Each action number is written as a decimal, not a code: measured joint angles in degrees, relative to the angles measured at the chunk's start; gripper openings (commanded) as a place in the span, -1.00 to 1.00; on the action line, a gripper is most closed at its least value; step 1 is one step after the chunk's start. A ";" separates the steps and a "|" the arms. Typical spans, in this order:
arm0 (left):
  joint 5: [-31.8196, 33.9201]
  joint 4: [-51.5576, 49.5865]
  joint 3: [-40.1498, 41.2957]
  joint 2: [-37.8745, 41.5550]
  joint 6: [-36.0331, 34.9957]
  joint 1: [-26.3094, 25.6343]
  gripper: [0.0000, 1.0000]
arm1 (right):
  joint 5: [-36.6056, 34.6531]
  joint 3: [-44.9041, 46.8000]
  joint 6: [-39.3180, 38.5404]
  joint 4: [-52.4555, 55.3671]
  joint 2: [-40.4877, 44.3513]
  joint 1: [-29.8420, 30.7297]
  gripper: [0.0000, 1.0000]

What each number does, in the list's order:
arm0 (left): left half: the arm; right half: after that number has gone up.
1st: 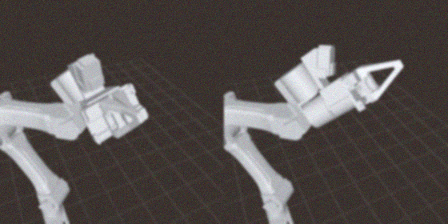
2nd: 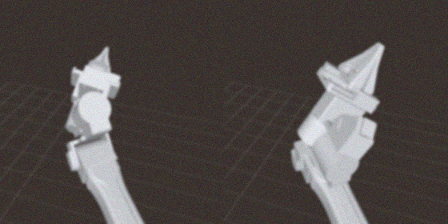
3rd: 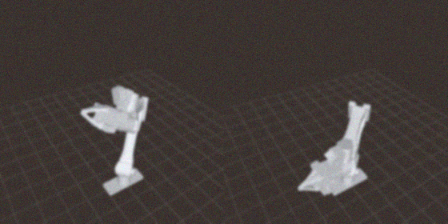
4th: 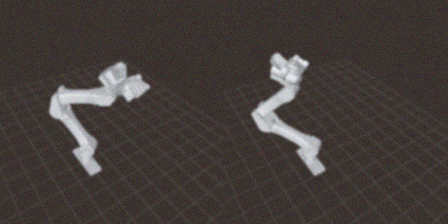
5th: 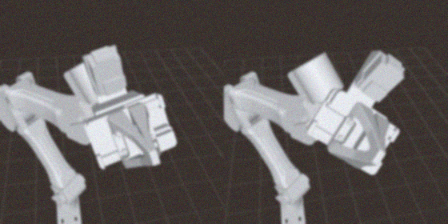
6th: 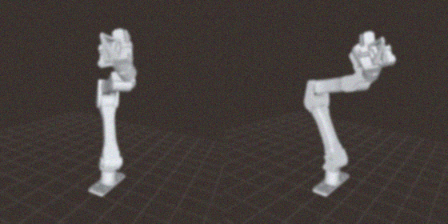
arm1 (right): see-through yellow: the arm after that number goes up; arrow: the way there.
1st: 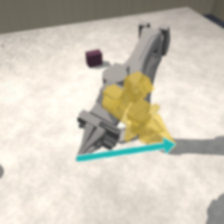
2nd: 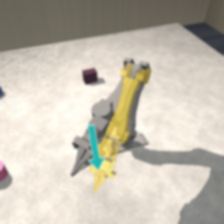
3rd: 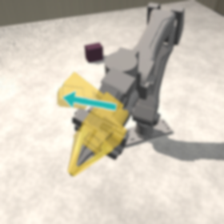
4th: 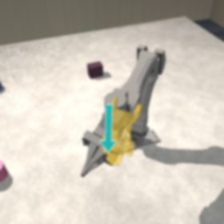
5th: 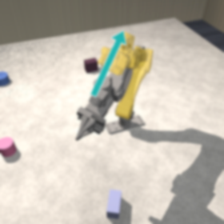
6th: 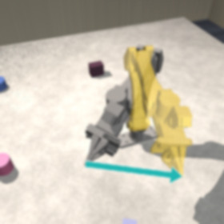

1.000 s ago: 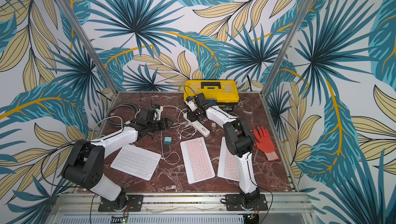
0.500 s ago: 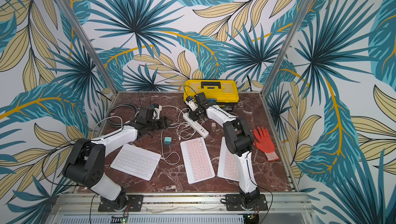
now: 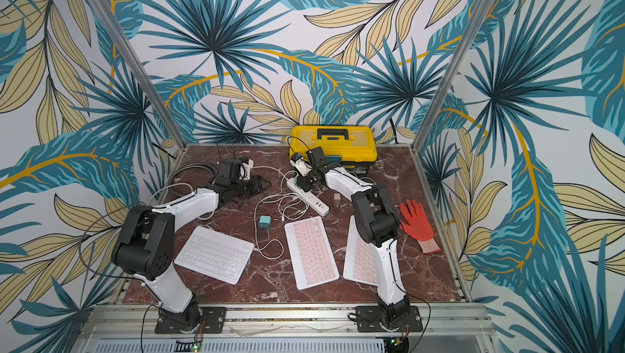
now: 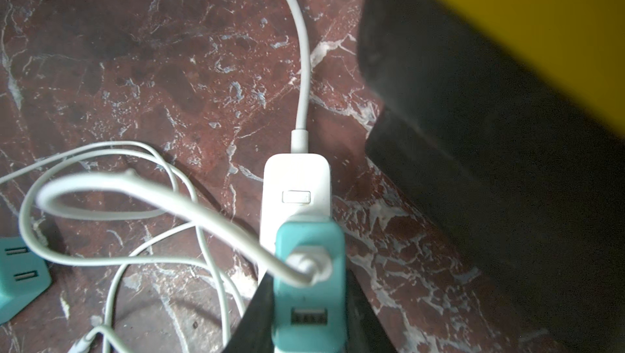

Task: Unplug the wireless keyboard
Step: Remove the plug from the socket.

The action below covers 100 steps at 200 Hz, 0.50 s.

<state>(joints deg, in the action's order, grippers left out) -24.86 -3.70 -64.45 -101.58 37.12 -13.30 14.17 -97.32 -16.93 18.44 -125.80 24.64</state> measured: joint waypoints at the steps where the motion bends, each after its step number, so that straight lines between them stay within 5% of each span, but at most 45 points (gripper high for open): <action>1: -0.11 -0.02 -0.15 -0.15 0.07 0.07 -0.11 | 0.02 0.02 -0.09 -0.07 0.00 0.04 -0.56; 53: -11.10 0.02 -9.62 -11.69 7.72 1.73 -0.18 | 1.81 0.20 -1.57 -0.87 -0.02 2.10 -0.57; 100: -15.15 -0.02 -10.05 -14.27 10.95 0.66 -0.21 | 2.97 -3.15 -0.63 -0.83 -2.51 2.67 -0.57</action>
<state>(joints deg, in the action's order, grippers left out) -40.01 -3.73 -74.50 -115.85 48.07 -12.64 17.15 -100.47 -17.56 17.61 -128.31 27.31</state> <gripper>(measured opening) 0.398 0.305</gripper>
